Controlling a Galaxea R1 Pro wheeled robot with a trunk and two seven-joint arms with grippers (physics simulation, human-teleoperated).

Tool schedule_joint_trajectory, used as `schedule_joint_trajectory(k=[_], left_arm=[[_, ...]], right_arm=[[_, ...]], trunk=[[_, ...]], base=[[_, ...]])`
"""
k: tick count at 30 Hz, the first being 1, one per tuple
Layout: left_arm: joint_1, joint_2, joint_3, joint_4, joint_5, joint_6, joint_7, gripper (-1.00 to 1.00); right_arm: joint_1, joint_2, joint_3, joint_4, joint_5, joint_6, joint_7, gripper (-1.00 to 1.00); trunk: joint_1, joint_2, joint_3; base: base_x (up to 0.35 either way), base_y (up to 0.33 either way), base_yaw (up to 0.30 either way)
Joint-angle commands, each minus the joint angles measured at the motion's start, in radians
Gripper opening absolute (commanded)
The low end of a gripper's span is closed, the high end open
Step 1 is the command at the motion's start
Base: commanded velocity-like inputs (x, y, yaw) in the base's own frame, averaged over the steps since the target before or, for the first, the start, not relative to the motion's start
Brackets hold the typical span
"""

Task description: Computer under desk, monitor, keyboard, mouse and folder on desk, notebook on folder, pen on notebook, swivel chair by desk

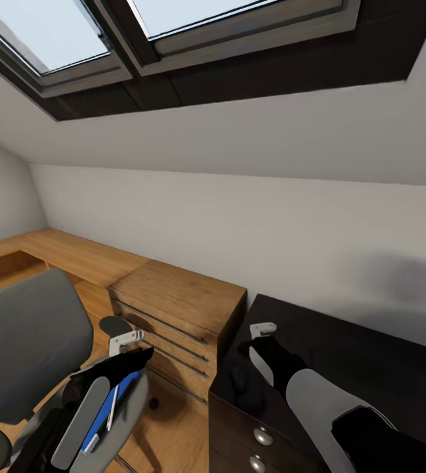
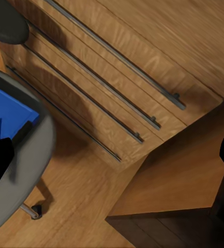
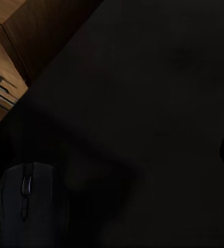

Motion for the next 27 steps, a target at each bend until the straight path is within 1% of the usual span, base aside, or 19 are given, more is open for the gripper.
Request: schedule_joint_trajectory(k=[1, 6, 9, 10, 15, 16, 21, 23, 24, 27], left_arm=[[-0.001, 0.001, -0.002, -0.001, 0.01, 0.001, 0.01, 1.0], [-0.001, 0.001, -0.002, -0.001, 0.01, 0.001, 0.011, 1.0], [-0.001, 0.002, 0.001, -0.001, 0.01, 0.001, 0.012, 1.0], [-0.001, 0.003, 0.002, -0.001, 0.01, 0.001, 0.012, 1.0], [-0.001, 0.004, 0.007, 0.0, 0.01, 0.001, 0.011, 1.0], [-0.001, 0.003, 0.02, 0.0, 0.01, 0.001, 0.011, 1.0], [-0.001, 0.003, 0.028, 0.0, 0.01, 0.001, 0.011, 1.0], [-0.001, 0.003, 0.03, 0.0, 0.01, 0.001, 0.011, 1.0], [-0.001, 0.004, 0.03, -0.001, 0.01, 0.001, 0.01, 1.0], [-0.001, 0.004, 0.031, 0.0, 0.01, 0.001, 0.01, 1.0]], right_arm=[[-0.001, 0.001, 0.009, -0.001, -0.01, 0.008, -0.007, 1.0], [-0.001, 0.008, 0.01, -0.001, -0.01, 0.015, -0.006, 1.0], [-0.001, 0.013, 0.011, -0.001, -0.009, 0.018, -0.005, 1.0], [0.0, 0.019, 0.012, -0.001, -0.008, 0.022, -0.006, 1.0], [0.0, 0.019, 0.012, 0.0, -0.007, 0.023, -0.007, 1.0], [0.0, 0.019, 0.014, 0.001, -0.006, 0.024, -0.007, 1.0], [0.0, 0.019, 0.014, 0.002, -0.006, 0.03, -0.008, 1.0], [0.0, 0.019, 0.014, 0.002, -0.006, 0.043, -0.008, 1.0], [0.0, 0.019, 0.014, 0.002, -0.006, 0.068, -0.007, 1.0], [0.0, 0.019, 0.015, 0.002, -0.006, 0.082, -0.007, 1.0]], trunk=[[0.004, -0.008, -0.005], [0.023, -0.043, -0.02], [0.023, -0.043, -0.02], [0.023, -0.043, -0.02], [0.023, -0.043, -0.02], [0.023, -0.043, -0.02], [0.023, -0.043, -0.02], [0.023, -0.043, -0.02], [0.023, -0.043, -0.02], [0.023, -0.043, -0.02]], base=[[0.0, 0.0, 0.0], [0.0, 0.0, 0.0], [0.0, 0.0, 0.0], [0.0, 0.0, 0.0], [0.0, 0.0, 0.0], [0.0, 0.0, 0.0], [0.0, 0.0, 0.0], [0.0, 0.0, 0.0], [0.0, 0.0, 0.0], [0.0, 0.0, 0.0]])
